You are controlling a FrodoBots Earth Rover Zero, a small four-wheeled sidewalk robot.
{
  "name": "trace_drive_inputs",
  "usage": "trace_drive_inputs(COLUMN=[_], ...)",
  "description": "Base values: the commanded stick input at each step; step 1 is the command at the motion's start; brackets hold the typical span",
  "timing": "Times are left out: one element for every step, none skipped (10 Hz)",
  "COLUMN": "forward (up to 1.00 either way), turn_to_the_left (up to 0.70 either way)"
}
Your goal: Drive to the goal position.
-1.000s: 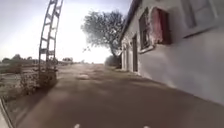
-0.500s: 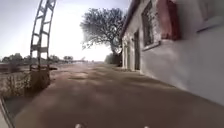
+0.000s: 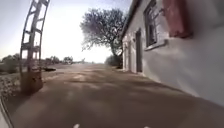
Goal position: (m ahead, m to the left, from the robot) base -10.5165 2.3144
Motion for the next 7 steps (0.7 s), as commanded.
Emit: trace_drive_inputs(forward=[0.70,0.70,0.70,0.70,0.70,0.70,0.70], turn_to_the_left=[0.00,0.00,0.00,0.00,0.00,0.00,0.00])
